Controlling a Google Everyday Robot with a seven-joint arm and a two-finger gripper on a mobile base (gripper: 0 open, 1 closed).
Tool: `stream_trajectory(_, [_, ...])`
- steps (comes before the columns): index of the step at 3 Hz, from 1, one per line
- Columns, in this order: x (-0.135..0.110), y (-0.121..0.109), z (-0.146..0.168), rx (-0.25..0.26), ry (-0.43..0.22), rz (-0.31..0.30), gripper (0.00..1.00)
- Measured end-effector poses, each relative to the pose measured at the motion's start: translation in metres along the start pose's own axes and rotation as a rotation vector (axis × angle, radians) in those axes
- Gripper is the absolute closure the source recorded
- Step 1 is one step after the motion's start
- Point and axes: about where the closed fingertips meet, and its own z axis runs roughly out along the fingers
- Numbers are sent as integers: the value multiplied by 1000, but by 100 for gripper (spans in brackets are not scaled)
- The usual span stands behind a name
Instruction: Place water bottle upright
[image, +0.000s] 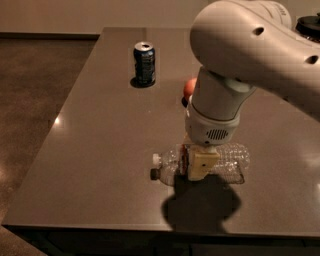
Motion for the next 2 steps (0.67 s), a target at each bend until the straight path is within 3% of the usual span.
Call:
stream_trajectory(1, [5, -9, -13, -15, -86, 33, 84])
stream_trajectory(2, [10, -23, -44, 6, -219, 64, 100])
